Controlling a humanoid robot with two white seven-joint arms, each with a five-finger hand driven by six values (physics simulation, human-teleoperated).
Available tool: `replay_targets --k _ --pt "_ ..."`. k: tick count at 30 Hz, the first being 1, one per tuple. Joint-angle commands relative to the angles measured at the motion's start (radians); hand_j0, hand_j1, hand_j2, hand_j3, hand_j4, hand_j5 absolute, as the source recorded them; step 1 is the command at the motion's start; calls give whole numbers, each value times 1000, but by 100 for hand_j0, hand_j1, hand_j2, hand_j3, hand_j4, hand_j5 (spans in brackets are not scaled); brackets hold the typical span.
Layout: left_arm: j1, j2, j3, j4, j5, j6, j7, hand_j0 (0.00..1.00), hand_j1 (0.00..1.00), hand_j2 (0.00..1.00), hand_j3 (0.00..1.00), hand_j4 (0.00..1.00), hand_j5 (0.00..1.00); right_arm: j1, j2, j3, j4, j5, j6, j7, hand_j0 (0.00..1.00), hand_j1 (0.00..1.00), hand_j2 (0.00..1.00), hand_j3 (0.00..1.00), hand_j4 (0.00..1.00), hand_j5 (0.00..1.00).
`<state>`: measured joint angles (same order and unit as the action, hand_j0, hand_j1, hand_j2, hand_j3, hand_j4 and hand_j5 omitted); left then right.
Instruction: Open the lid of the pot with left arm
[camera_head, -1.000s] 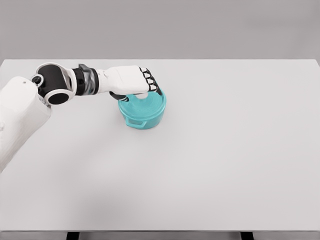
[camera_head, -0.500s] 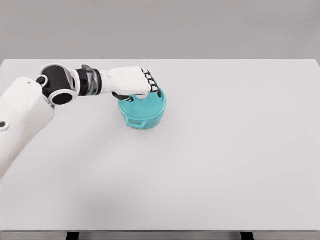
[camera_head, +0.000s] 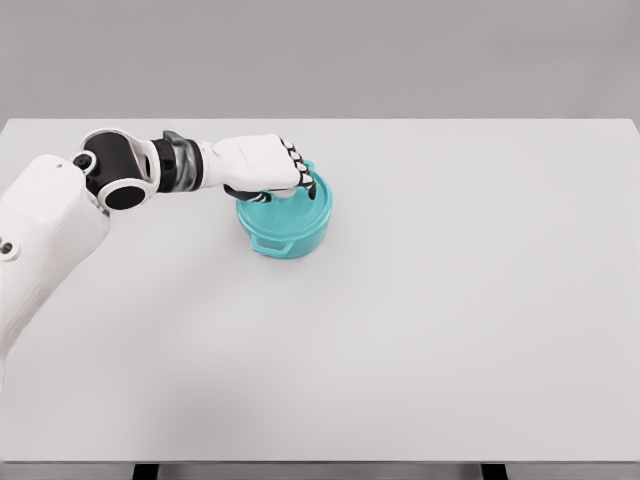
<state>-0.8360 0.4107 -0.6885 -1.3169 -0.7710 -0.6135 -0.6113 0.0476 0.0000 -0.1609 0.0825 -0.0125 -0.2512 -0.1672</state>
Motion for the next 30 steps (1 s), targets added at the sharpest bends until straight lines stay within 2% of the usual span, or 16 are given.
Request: replay_targets --k 1,22,27,30 --pt "0 0 1 1 4 3 0 69 69 69 69 69 69 0 0 0 0 -1 0 0 100 100 100 100 100 100" --pt "-3 4 15 39 19 3 0 56 56 56 56 56 56 0 0 0 0 -1 0 0 100 100 100 100 100 100" --pt "-15 14 15 42 88 3 0 49 49 49 49 49 49 0 0 -2 -1 -1 1 0 100 100 100 100 100 100" --pt "-18 14 15 44 96 3 0 46 46 46 46 46 46 0 0 0 0 -1 0 0 100 100 100 100 100 100"
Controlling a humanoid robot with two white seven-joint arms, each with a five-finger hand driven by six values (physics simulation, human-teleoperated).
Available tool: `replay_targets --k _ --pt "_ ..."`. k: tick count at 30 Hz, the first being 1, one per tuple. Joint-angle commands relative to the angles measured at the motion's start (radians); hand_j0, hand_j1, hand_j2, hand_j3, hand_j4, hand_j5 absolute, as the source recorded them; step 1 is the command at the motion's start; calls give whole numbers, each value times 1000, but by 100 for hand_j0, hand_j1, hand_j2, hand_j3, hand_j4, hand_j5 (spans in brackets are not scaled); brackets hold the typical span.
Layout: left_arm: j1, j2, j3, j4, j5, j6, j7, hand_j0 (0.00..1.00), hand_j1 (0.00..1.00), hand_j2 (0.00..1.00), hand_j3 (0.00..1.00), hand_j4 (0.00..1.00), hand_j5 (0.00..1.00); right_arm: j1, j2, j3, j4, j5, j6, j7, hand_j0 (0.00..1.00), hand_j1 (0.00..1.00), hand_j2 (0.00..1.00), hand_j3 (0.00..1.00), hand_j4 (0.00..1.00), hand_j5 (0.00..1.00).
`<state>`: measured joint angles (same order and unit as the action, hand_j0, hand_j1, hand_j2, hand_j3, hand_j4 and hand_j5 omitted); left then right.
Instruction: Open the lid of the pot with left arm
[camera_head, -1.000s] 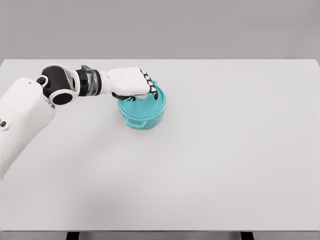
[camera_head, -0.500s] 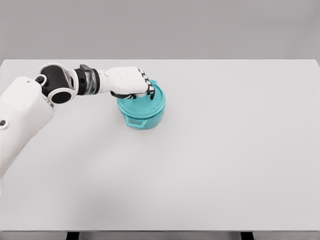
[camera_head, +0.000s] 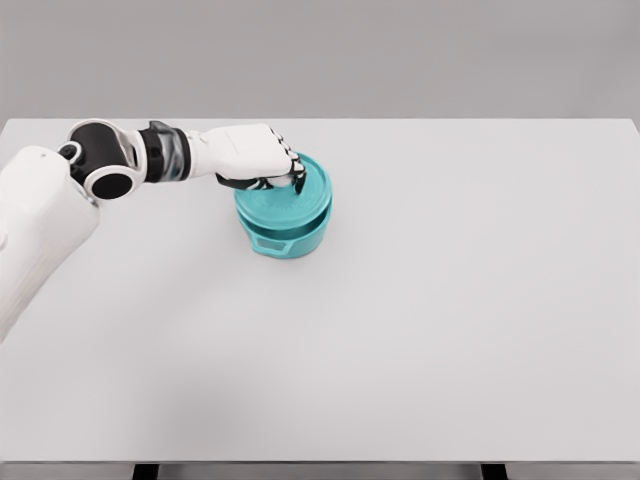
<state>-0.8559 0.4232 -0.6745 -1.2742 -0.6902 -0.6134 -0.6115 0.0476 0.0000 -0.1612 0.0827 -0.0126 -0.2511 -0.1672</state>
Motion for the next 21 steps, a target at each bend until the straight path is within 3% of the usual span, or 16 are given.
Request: replay_targets --k 1,8,16,21 --pt "0 2 1 1 29 3 1 46 46 46 46 46 46 0 0 0 0 -1 0 0 100 100 100 100 100 100" --pt "-18 68 4 1 110 3 1 44 44 44 44 44 44 0 0 -1 0 0 0 0 100 100 100 100 100 100" --pt "-2 169 105 3 112 3 1 43 43 43 43 43 43 0 0 0 0 -1 1 0 100 100 100 100 100 100" --pt "2 193 108 144 110 3 1 43 43 43 43 43 43 0 0 0 0 -1 0 0 100 100 100 100 100 100"
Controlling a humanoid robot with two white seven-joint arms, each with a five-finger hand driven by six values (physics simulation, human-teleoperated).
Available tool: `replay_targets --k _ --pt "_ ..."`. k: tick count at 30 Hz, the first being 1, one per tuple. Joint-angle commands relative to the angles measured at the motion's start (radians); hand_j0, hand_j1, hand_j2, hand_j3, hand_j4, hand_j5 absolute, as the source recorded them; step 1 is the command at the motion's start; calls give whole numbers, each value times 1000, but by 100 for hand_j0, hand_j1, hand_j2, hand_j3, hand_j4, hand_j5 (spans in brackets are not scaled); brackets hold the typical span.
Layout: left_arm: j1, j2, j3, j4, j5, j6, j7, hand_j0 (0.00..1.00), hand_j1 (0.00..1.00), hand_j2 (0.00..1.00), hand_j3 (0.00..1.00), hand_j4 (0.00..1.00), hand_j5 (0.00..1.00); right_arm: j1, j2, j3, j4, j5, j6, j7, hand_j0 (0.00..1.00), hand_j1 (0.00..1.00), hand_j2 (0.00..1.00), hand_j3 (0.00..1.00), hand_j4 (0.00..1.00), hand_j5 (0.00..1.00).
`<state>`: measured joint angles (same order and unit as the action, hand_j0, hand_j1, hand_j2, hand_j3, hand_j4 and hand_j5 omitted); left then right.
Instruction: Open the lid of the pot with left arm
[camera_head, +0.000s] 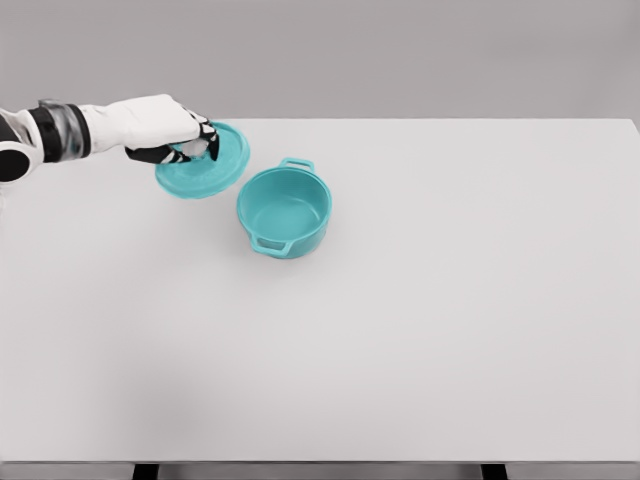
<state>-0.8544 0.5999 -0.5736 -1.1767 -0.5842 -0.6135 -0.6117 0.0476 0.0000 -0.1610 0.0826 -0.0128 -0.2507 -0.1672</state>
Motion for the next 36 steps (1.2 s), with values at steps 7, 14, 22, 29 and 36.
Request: replay_targets --k 7,14,22,29,36 --pt "3 44 32 203 -5 3 1 42 42 42 42 42 42 0 0 0 0 1 1 0 100 100 100 100 100 100" --pt "6 43 31 259 -45 3 1 42 42 42 42 42 42 0 0 0 0 1 -1 0 100 100 100 100 100 100" --pt "11 43 31 328 -55 3 1 42 42 42 42 42 42 0 0 0 0 -1 -1 0 100 100 100 100 100 100" --pt "11 43 31 331 -55 3 1 50 50 50 50 50 50 0 0 -2 0 1 -1 0 100 100 100 100 100 100" --pt "25 41 31 321 -78 3 1 76 76 76 76 76 76 0 0 0 -1 -1 -1 0 100 100 100 100 100 100"
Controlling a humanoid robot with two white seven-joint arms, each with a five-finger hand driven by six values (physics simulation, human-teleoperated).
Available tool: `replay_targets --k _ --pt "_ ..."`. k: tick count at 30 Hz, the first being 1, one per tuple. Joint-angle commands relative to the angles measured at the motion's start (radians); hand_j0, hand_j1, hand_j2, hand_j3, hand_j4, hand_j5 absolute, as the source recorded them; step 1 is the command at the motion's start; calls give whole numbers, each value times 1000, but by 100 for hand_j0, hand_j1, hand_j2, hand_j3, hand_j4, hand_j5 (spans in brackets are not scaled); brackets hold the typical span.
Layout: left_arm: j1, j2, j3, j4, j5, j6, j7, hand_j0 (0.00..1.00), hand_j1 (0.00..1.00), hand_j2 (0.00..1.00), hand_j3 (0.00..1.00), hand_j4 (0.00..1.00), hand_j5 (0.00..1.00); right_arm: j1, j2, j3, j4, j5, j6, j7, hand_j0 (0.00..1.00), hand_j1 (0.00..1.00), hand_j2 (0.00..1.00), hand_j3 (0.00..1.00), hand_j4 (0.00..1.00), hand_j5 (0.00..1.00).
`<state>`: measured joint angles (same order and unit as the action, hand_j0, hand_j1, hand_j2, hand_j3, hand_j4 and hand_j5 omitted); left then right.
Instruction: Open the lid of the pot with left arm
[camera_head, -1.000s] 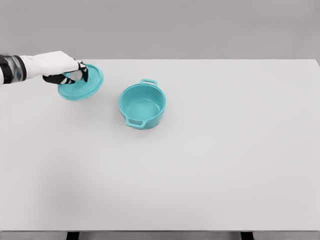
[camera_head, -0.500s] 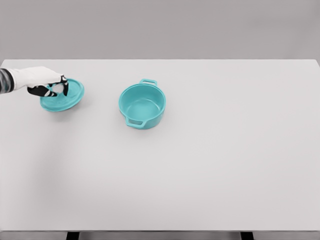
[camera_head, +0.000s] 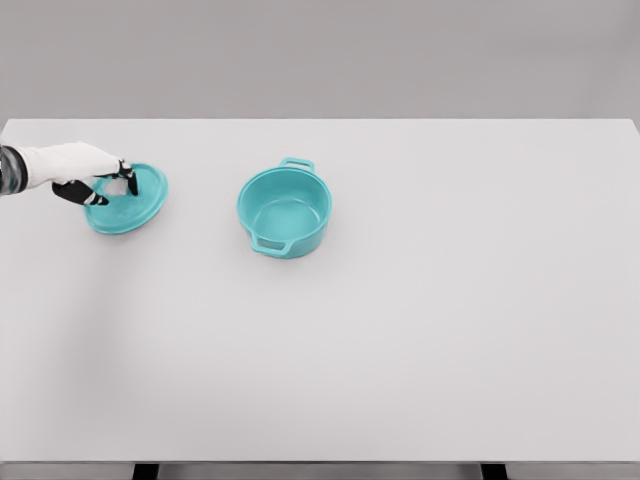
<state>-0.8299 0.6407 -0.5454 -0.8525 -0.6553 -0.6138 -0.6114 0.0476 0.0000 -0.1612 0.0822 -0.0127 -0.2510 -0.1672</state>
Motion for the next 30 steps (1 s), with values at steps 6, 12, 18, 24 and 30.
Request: replay_targets --k 6,12,18,24,30 --pt "-2 -1 5 -3 -21 3 1 100 100 100 100 100 100 0 0 0 1 0 -1 0 100 100 100 100 100 100" --pt "0 -12 85 3 -20 3 1 100 100 100 100 100 100 0 0 0 1 -1 -1 0 100 100 100 100 100 100" --pt "2 -16 182 3 -11 3 1 100 100 100 100 100 100 0 0 -1 1 -1 -1 0 100 100 100 100 100 100" --pt "110 -19 386 -2 140 3 1 100 100 100 100 100 100 0 0 0 1 -1 -1 0 100 100 100 100 100 100" --pt "112 -19 386 -2 141 3 1 100 100 100 100 100 100 0 0 0 1 0 1 0 100 100 100 100 100 100"
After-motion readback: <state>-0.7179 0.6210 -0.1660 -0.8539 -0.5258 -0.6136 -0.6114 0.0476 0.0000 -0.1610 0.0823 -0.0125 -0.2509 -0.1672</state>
